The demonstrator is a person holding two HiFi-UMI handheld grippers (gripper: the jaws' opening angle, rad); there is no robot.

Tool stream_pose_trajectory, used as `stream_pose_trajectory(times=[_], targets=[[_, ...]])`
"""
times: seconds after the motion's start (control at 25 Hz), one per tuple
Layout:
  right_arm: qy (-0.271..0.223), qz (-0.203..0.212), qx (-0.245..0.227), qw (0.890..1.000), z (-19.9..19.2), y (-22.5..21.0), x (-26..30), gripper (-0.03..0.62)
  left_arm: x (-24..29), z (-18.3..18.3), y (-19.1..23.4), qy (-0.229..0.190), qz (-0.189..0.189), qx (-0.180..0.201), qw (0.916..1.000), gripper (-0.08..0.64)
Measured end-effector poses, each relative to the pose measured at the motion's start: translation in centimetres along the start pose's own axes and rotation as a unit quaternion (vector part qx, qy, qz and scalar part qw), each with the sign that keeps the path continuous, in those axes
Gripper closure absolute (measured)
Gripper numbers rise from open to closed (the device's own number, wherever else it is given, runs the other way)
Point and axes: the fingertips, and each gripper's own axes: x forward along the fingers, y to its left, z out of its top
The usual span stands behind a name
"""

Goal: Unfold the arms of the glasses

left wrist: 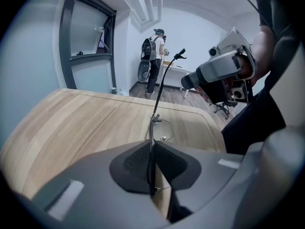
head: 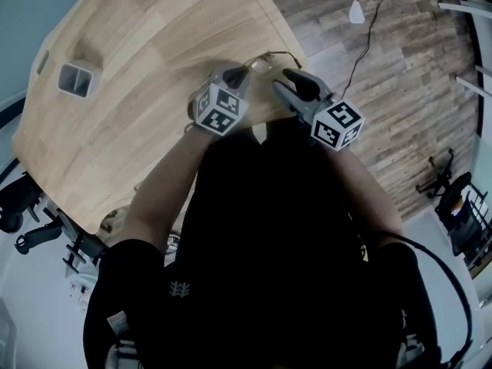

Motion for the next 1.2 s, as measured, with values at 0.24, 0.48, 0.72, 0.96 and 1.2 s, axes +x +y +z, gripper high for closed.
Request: stream_pose_trajectory(times=[0.24,0.48,0.72,0.96,1.2], targets=[[0.005,-0.013,-0.001,1.000,-0.1,-0.7,0.3,0.440,-1.4,0.8,-0.5,-0.029,-0.008,0.014,0.9994,0.525],[0.020,-0.008,0.007,1.000,-0.5,-0.2,1.8,0.391,-3.2,1.3,-1.2,-0.066,-0.017,0.038,0.9970,0.525],[0.019,0.010,0.005,1.000,-0.1,1.0,3.1,0.391,-4.2,1.3,-1.4,-0.083,-0.017,0.043,0.9955,0.525],[0.009,0.029,0.009,0.999,0.4,2.5,3.3,0.391,-4.6,0.8,-1.4,-0.084,-0.012,0.046,0.9954,0.525],[0.000,0.039,0.013,0.999,0.8,3.7,3.3,0.391,-4.9,0.4,-1.4,-0.085,-0.010,0.045,0.9953,0.521]])
